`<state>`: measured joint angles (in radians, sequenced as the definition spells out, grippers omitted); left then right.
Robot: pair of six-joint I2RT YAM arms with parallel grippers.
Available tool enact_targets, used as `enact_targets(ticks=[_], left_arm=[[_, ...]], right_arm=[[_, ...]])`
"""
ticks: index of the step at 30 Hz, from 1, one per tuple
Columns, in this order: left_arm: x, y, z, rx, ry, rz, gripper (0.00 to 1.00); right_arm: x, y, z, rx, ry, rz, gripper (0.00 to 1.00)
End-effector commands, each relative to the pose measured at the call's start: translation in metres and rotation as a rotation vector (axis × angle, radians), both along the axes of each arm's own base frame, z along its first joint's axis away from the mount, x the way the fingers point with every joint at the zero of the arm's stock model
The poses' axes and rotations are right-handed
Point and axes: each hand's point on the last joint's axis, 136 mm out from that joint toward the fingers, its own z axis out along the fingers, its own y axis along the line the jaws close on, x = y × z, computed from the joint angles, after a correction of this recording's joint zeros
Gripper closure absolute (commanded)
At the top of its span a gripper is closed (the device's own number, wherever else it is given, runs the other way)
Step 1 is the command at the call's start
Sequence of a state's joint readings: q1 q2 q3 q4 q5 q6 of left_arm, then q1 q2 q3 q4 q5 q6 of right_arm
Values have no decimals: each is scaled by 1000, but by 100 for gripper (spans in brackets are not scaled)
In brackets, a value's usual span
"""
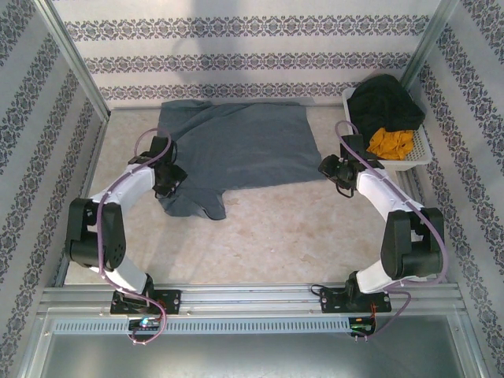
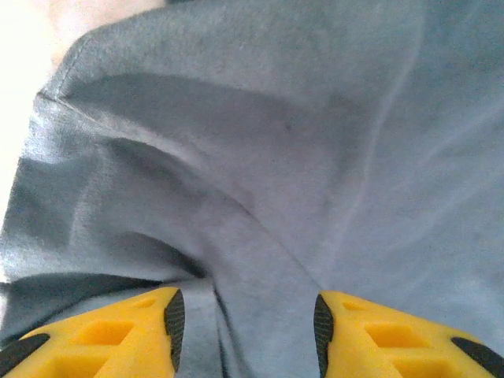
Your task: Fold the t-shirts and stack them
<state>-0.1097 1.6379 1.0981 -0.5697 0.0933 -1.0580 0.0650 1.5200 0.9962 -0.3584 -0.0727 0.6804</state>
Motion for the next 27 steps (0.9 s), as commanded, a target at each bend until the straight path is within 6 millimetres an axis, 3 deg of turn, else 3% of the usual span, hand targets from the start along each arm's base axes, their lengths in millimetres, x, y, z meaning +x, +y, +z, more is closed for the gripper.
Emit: enact_targets(ticks=[1,10,27], left_arm=[[-14,-2,-16,19,126,-56,53],[-10,-2,-32,61,212,-55,57],[-37,-4,-41,108,314,-144,67]], right_arm=[[5,10,8,3,-9,39,50],[6,15,5,3,-5,49,51],[9,16,0,6,5,40,52]])
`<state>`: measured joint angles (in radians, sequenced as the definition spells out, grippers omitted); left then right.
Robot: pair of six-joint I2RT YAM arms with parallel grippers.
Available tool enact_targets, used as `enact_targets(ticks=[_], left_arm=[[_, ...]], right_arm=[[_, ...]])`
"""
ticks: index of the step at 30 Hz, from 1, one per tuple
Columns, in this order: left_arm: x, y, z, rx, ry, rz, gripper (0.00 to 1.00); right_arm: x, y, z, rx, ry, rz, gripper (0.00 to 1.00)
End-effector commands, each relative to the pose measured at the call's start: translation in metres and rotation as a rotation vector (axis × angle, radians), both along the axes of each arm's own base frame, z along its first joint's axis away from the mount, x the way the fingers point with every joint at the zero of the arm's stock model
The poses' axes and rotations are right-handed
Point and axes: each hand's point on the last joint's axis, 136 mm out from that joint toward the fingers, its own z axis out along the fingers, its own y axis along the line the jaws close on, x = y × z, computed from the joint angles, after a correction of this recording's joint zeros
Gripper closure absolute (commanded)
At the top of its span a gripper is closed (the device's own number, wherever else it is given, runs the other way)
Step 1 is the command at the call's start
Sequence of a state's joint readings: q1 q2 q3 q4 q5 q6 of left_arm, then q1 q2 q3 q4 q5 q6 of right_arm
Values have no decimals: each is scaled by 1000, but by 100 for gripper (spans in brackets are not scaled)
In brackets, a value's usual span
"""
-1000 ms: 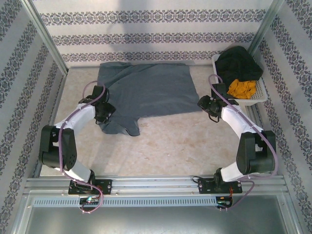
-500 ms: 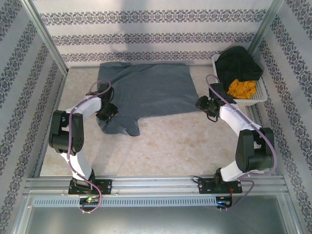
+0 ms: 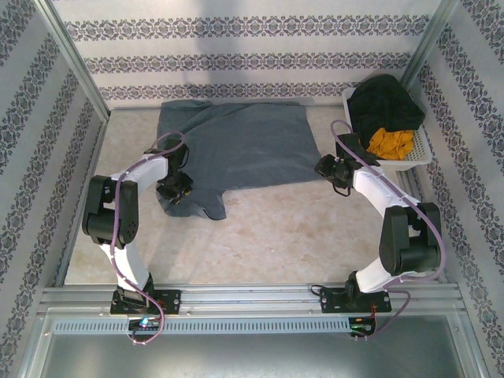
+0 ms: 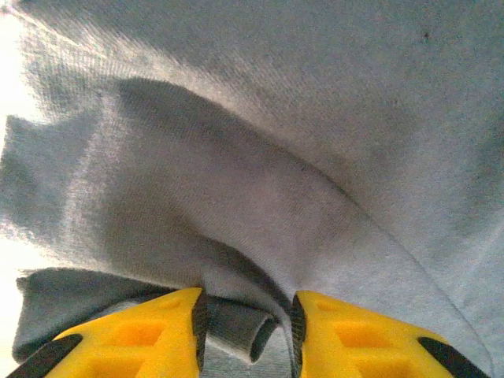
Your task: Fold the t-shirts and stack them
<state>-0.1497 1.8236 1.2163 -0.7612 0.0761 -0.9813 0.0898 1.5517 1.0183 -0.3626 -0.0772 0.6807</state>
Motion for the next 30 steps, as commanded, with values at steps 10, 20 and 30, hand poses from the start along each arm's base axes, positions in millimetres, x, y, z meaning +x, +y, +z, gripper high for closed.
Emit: enact_targets(ticks=[10,20,30], left_arm=[[-18,-2,0,34,58,-68,69],[-31,-6,-5,34,72,-89,63],[-22,-3,-1,59,44,-107,68]], right_arm=[[5,5,1,-1,2,8,53],[6,5,-1,4,9,2,54],[5,6,-1,2,10,5,56]])
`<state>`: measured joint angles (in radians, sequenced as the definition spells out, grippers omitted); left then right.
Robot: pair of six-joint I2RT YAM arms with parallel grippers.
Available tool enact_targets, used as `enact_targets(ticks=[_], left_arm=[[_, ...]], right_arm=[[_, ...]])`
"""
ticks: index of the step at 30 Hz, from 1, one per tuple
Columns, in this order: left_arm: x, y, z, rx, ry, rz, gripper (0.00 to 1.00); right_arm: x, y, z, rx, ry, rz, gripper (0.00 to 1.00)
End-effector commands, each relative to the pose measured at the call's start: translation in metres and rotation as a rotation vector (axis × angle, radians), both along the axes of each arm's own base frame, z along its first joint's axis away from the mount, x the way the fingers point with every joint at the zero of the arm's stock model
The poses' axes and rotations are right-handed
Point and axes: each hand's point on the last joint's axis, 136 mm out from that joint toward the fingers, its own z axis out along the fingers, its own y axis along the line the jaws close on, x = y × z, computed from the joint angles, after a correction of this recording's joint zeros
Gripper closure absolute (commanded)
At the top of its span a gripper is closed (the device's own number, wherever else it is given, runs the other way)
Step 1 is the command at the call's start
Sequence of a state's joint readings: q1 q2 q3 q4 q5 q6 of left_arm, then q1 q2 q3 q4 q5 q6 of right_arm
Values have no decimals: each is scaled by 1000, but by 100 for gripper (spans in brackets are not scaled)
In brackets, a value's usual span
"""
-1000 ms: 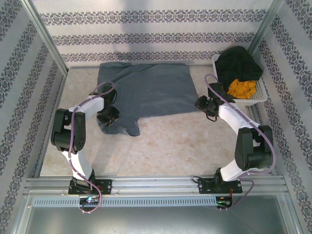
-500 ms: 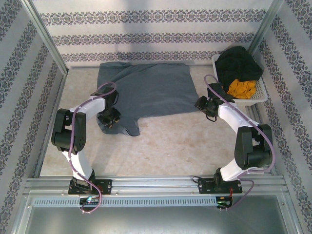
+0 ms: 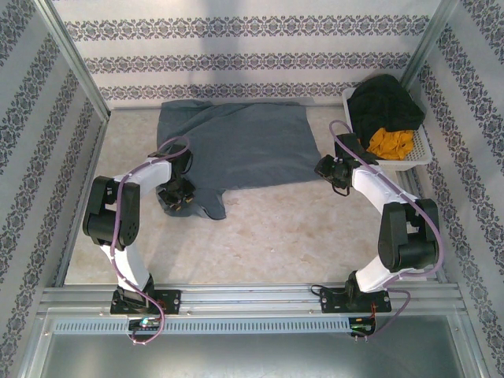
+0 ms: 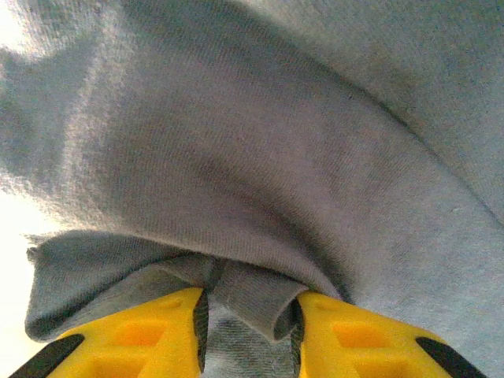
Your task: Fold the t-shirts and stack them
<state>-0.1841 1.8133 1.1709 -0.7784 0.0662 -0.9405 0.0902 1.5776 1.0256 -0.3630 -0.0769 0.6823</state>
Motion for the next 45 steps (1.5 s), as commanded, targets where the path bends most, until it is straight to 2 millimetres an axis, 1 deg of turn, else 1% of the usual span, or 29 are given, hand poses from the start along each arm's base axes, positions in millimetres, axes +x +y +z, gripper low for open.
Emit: enact_targets(ticks=[1,4,7,11,13,16,20,23,25,27,31,34,40,44,45], left_arm=[[-1,4,7,38,-6,-37,69],[2,5,7,44,-9,-43,76],[2,6,9,56,-17,-51,86],[3,8,21,63,-49,-65,100],[1,8,30,59,-71,-67,100],[-7,8,43,49,-93,-66,100],[-23,6,54,22,-109,-48,100],[-38,5,56,5,-107,-31,100],[-45,9,61,20,-113,-23,100],[-52,16,66,47,-132,-14,100],[-63,25,70,83,-146,-1,100],[-67,28,70,91,-158,12,100],[-62,31,73,107,-177,28,100],[-58,34,80,126,-195,27,100],[-57,35,81,130,-199,29,100]], right_arm=[[4,6,5,4,-9,6,56],[3,4,5,-1,-7,4,57],[5,2,5,-5,-9,2,57],[11,0,6,-5,-16,1,58],[15,-1,8,-4,-26,1,58],[20,-1,10,-6,-34,-5,59],[26,-2,8,-2,-41,-25,62],[32,-2,-1,1,-26,-39,60],[36,-6,-8,4,-8,-62,57],[33,-14,-17,-18,31,-107,53],[30,-27,-33,-56,95,-181,52],[32,-30,-46,-52,134,-217,51],[48,-20,-62,-26,174,-205,52],[48,-14,-67,-24,204,-211,53],[45,-12,-69,-29,224,-213,53]])
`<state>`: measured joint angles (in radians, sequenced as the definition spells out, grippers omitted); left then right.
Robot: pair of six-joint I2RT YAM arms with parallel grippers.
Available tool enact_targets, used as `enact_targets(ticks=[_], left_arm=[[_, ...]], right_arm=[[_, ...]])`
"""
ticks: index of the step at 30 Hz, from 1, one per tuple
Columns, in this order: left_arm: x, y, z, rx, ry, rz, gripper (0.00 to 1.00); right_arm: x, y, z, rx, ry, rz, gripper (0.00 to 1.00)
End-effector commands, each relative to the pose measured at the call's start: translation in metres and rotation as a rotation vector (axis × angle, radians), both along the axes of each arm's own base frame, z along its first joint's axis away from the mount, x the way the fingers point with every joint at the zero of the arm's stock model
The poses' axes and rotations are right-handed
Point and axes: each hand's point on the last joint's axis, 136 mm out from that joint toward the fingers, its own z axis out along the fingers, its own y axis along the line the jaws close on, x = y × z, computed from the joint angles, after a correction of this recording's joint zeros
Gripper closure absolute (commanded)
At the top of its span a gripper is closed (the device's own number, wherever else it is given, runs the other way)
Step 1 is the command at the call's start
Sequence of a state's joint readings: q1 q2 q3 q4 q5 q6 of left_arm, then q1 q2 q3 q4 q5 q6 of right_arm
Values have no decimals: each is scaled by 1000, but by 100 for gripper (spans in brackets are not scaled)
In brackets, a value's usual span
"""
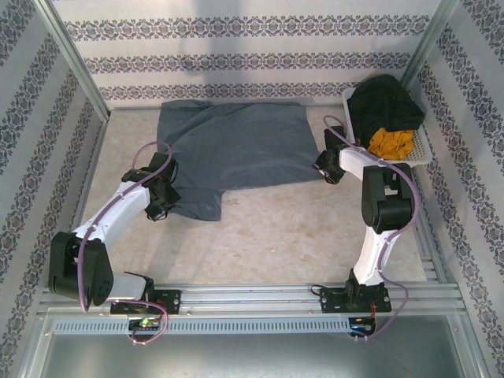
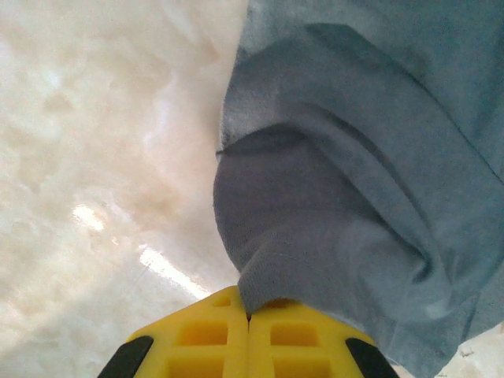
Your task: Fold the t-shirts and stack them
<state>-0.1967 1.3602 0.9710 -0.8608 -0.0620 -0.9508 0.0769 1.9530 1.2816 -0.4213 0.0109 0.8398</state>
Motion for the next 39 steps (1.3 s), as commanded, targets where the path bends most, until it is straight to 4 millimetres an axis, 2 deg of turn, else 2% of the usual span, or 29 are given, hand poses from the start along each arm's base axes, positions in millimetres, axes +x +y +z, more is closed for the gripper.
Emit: enact_targets(ticks=[1,8,10,13,15,17,19,20,23,26,30,39], left_arm=[[-1,6,11,41,-11,17,100],[9,10,18,52,-47,32,100],[12,12,20,57,-52,37,100],[15,12,21,56,-60,37,100],[17,11,22,53,-66,38,100],[18,12,23,55,-71,43,100],[19,14,24,59,-79,46,100],[19,14,25,59,-81,47,100],[14,16,29,67,-80,51,100],[2,20,32,67,-75,72,100],[-24,27,36,68,-63,130,100],[-89,37,42,40,-43,252,100]], right_arm=[[-8,4,-4,-17,71,-25,54],[-11,9,-9,-41,136,-12,61],[-13,14,-9,-28,177,-2,60],[-22,18,-9,-59,234,9,54],[-24,18,-11,-70,249,13,54],[-20,20,-11,-73,255,28,64],[-16,19,-9,-63,246,33,92],[-16,17,-6,-68,236,30,100],[-24,8,3,-86,212,21,100],[-40,3,14,-104,204,48,100],[-71,3,24,-123,213,101,100],[-152,-1,21,-168,260,189,100]])
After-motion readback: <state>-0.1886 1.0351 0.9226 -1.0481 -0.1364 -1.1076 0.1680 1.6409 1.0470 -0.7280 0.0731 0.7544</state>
